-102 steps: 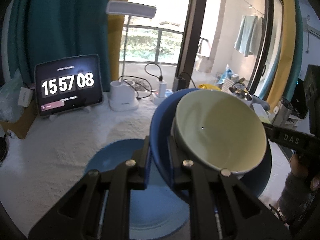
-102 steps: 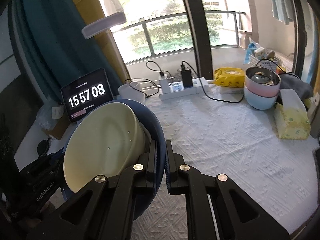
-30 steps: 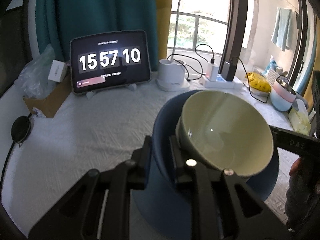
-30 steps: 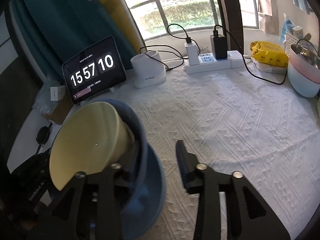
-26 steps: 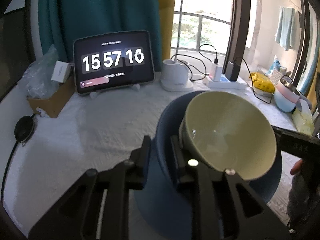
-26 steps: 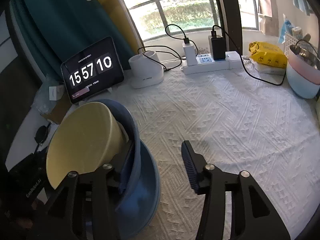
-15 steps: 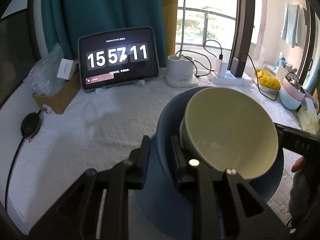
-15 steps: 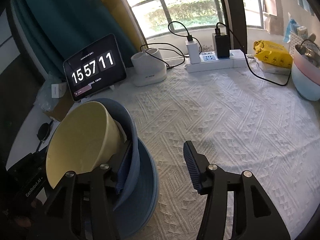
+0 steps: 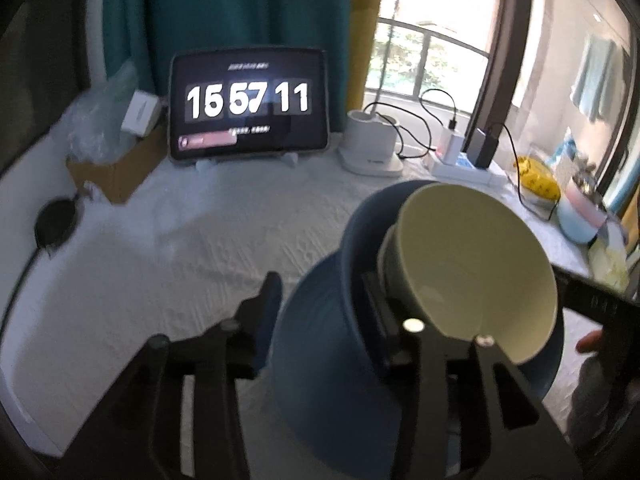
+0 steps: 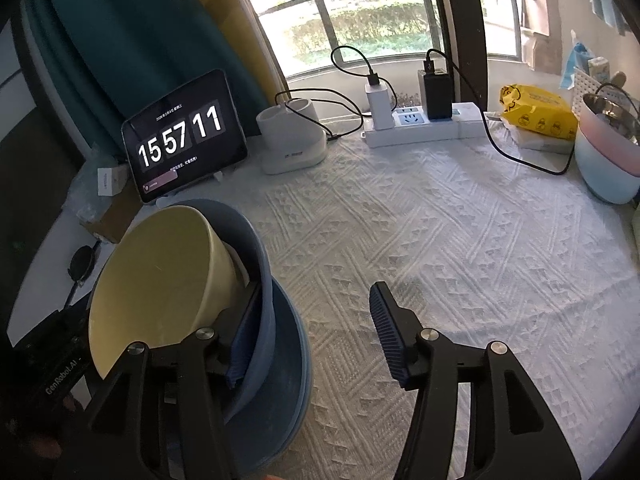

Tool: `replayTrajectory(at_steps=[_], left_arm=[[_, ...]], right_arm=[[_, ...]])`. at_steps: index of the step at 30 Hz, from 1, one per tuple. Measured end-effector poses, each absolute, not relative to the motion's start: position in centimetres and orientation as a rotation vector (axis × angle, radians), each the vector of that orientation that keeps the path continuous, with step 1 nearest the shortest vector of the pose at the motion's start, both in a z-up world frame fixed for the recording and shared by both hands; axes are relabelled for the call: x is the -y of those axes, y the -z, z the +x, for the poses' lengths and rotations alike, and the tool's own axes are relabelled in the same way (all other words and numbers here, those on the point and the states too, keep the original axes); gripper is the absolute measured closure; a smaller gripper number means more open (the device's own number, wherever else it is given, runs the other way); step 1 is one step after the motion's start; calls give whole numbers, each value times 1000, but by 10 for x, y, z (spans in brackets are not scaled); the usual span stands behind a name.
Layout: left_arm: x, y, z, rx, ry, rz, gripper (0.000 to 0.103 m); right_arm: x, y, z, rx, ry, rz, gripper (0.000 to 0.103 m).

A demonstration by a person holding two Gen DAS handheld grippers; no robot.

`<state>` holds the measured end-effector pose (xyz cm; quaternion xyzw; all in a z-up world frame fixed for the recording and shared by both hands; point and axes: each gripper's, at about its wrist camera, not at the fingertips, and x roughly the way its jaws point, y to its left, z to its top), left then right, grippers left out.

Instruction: Organize plates and bowls

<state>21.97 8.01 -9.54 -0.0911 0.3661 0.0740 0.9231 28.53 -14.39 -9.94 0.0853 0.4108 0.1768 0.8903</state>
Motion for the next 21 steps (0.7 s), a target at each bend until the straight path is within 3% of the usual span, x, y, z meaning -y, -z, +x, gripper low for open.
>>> replayTrajectory(at_steps=[10, 14, 21], left_arm=[[-81, 93, 208, -689, -196, -185, 48], [-86, 88, 198, -661, -204, -213, 35], [-79, 73, 178, -605, -167, -184, 28]], right_arm=[[147, 89, 272, -818, -344, 131, 42], [151, 81, 266, -798, -343, 115, 42], [158, 74, 254, -774, -322, 121, 42]])
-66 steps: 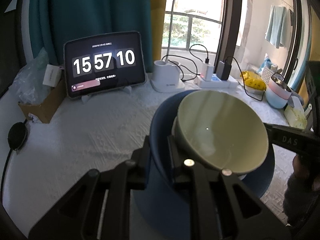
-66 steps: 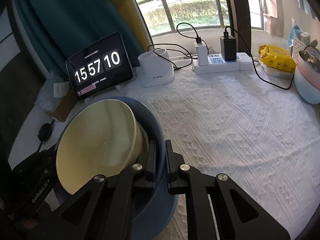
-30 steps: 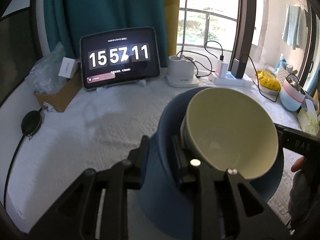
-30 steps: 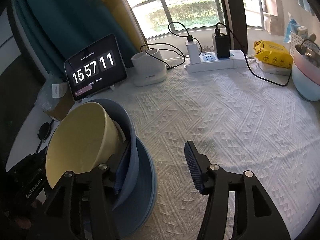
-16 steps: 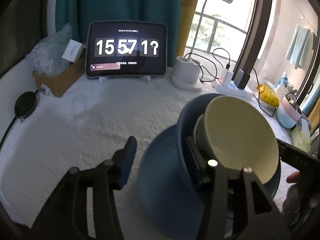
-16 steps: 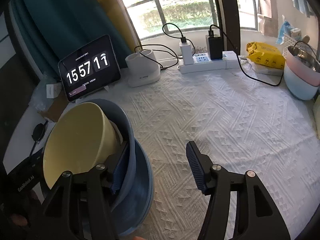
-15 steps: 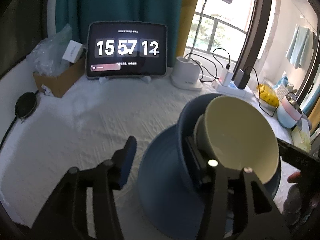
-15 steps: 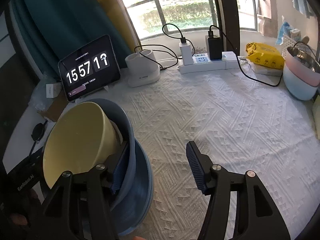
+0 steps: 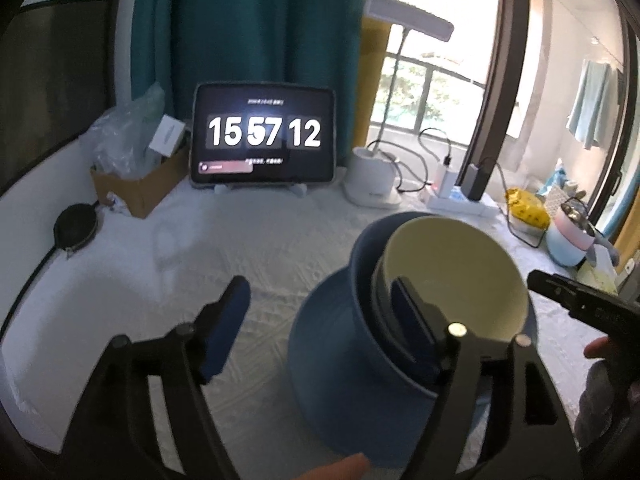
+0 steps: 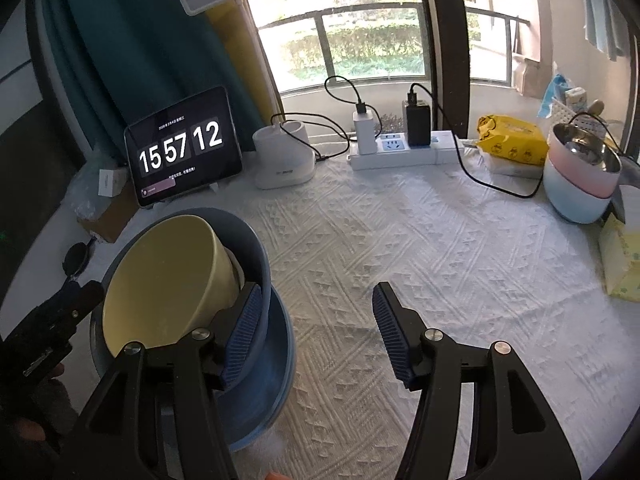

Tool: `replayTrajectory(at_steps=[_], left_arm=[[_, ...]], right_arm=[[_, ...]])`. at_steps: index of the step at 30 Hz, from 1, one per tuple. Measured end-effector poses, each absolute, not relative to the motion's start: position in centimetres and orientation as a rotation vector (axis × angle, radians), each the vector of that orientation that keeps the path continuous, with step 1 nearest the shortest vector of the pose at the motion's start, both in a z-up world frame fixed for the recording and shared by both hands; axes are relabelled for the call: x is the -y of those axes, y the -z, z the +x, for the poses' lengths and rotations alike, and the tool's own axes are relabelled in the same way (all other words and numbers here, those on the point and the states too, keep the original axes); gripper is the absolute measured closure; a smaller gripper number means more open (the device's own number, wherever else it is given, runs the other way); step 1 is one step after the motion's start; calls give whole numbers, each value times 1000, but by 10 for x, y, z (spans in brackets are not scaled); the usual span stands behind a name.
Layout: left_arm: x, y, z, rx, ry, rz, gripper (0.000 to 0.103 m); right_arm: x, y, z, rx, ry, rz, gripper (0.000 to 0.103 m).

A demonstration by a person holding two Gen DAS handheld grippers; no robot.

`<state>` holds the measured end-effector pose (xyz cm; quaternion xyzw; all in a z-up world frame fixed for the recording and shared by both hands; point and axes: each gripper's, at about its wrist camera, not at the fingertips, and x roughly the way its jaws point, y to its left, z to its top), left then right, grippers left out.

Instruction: Organize plates and bowls

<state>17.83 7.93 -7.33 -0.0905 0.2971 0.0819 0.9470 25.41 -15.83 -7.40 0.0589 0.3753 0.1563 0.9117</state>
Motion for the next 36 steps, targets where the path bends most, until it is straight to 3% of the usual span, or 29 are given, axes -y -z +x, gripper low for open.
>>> replayTrajectory(at_steps=[21, 25, 36], left_arm=[[-23, 51, 143, -516, 5, -120, 25], [-21, 49, 139, -515, 25, -124, 6], [-21, 31, 113, -442, 16, -103, 4]], right_arm=[[196, 59, 202, -720, -217, 91, 42], [204, 54, 192, -697, -189, 78, 42], [218, 31, 156, -599, -113, 47, 42]])
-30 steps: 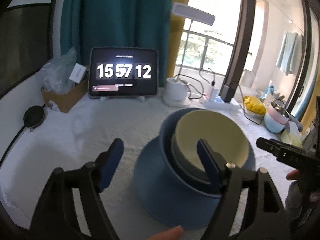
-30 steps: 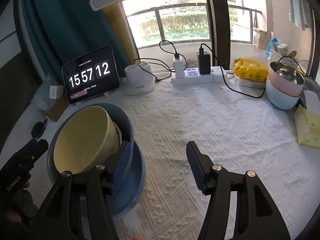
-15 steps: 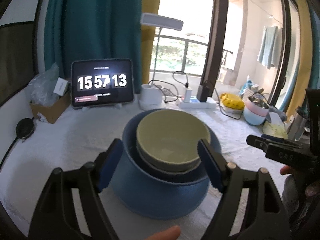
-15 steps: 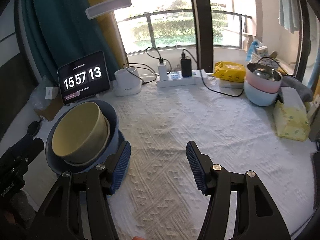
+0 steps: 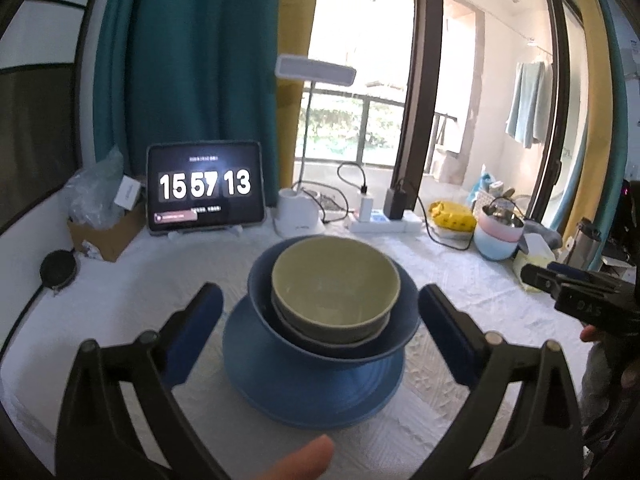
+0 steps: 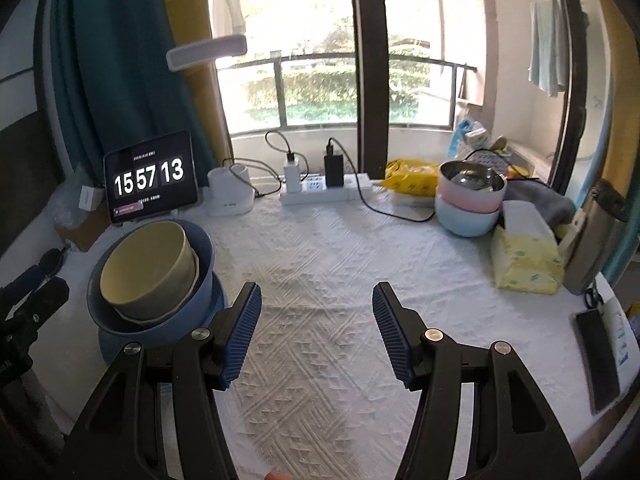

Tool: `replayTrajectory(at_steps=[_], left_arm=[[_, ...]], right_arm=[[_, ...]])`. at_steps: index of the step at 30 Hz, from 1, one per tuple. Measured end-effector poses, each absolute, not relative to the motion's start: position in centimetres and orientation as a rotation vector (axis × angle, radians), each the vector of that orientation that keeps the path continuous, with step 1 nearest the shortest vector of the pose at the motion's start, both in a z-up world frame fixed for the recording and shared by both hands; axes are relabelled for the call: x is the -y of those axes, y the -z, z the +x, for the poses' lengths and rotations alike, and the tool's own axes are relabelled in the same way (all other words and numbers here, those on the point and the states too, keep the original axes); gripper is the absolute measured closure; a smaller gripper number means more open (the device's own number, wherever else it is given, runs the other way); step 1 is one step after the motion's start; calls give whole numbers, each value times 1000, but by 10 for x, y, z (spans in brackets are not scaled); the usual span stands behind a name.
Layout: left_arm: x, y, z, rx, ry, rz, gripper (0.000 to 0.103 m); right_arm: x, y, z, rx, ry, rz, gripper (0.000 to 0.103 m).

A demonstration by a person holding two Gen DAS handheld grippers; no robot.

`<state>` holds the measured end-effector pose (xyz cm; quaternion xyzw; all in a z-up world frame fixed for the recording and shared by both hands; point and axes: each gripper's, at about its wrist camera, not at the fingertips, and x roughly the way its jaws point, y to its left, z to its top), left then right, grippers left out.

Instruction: Organize plates and bowls

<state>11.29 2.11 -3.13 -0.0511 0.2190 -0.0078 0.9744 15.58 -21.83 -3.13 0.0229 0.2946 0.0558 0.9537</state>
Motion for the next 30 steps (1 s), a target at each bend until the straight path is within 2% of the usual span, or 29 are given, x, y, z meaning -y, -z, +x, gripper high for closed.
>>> replayTrajectory(at_steps=[30], left_arm=[[-23, -24, 39, -249, 70, -59, 4]], right_arm=[[228, -25, 55, -393, -16, 54, 42]])
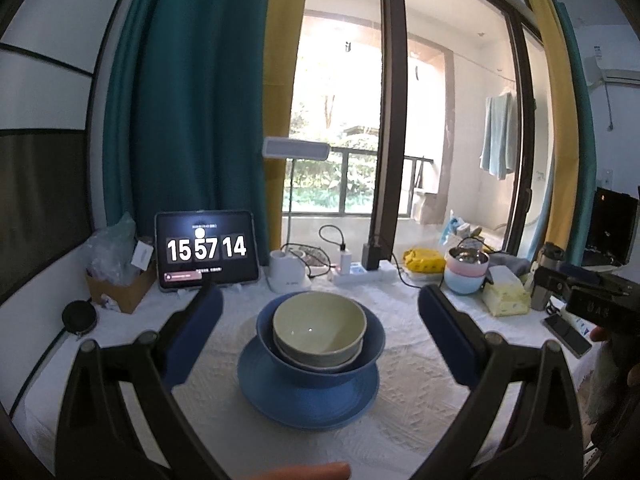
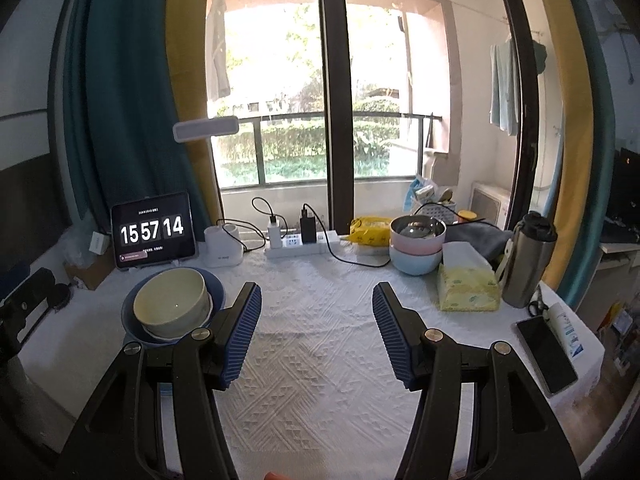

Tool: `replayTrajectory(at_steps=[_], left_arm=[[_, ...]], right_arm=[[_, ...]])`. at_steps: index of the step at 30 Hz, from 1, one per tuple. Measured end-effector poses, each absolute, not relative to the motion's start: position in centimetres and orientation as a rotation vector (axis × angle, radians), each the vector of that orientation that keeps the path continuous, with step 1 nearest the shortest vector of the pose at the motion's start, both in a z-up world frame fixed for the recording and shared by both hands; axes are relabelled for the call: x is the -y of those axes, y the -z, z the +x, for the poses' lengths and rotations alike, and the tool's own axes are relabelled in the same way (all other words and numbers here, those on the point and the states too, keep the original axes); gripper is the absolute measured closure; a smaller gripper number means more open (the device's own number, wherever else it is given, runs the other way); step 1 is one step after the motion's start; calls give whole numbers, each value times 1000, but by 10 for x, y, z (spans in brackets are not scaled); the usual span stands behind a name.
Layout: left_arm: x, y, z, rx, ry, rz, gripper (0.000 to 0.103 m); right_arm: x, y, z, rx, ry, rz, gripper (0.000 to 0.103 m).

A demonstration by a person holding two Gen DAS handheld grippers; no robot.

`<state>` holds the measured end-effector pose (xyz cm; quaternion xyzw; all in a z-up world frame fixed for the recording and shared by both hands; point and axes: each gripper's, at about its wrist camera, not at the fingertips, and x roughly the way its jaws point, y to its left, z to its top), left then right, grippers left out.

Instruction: Organize plates and bowls

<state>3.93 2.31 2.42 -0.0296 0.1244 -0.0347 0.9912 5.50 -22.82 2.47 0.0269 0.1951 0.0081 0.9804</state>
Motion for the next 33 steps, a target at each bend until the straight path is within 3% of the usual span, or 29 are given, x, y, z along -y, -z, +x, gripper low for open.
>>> replayTrajectory(at_steps=[33], left_arm=[[-27, -37, 21, -230, 59, -41, 4]], right_arm=[[235, -46, 25, -341, 11, 79, 42]])
